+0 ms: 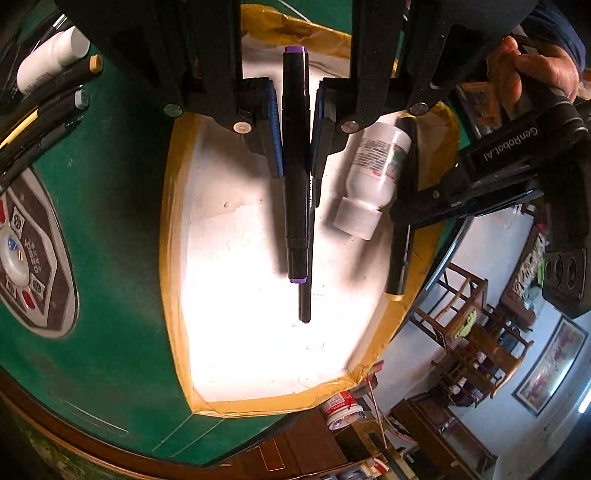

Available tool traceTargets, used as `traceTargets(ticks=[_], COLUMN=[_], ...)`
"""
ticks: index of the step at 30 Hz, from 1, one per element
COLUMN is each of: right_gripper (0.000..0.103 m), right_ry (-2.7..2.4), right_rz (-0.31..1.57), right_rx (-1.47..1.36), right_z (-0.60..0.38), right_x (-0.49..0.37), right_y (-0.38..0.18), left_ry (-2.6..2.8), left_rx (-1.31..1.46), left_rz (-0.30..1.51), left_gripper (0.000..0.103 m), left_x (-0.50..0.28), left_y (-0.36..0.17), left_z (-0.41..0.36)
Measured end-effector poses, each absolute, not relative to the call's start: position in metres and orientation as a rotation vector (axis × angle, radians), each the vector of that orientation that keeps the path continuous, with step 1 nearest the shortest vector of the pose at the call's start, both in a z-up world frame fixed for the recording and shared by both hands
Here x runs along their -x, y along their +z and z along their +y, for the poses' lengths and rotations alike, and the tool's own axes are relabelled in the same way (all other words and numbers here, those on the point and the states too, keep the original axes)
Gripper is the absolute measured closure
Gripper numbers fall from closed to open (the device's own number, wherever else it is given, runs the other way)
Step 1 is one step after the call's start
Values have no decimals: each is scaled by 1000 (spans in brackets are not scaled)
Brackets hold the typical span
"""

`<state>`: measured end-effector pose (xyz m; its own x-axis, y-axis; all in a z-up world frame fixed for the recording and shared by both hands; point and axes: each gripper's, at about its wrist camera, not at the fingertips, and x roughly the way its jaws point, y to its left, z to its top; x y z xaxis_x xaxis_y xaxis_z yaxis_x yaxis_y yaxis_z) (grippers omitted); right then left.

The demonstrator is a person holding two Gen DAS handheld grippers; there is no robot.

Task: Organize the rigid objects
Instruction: 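Carry both markers into the white tray and open both tools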

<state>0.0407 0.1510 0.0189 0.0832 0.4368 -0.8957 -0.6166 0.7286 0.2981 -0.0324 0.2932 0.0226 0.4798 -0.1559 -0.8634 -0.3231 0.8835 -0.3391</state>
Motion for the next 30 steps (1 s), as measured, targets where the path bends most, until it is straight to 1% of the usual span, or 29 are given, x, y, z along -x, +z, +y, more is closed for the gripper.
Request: traceTargets(ticks=[12, 14, 16, 18, 20, 27, 28, 30], right_gripper=[89, 89, 88, 88, 88, 88, 88, 88], right_ry=[816, 822, 831, 838, 846, 831, 823, 804], right_rz=[1259, 1265, 1263, 1263, 1259, 1208, 1201, 1189], right_rx=[204, 191, 172, 154, 127, 36, 20, -15], right_z=[158, 156, 152, 146, 139, 87, 75, 51], right_x=[-33, -33, -32, -31, -30, -30, -31, -34], right_y=[19, 19, 23, 28, 32, 55, 58, 61], left_ry=[104, 107, 106, 110, 103, 29, 14, -26], left_rx=[502, 499, 499, 491, 484, 423, 414, 395], left_rz=[1084, 1083, 1072, 1060, 1044, 1001, 999, 996], left_gripper=[88, 86, 81, 72, 70, 70, 69, 62], left_x=[35, 36, 39, 41, 42, 35, 33, 28], left_y=[22, 24, 30, 37, 45, 77, 81, 88], left_z=[289, 288, 286, 282, 277, 234, 227, 207])
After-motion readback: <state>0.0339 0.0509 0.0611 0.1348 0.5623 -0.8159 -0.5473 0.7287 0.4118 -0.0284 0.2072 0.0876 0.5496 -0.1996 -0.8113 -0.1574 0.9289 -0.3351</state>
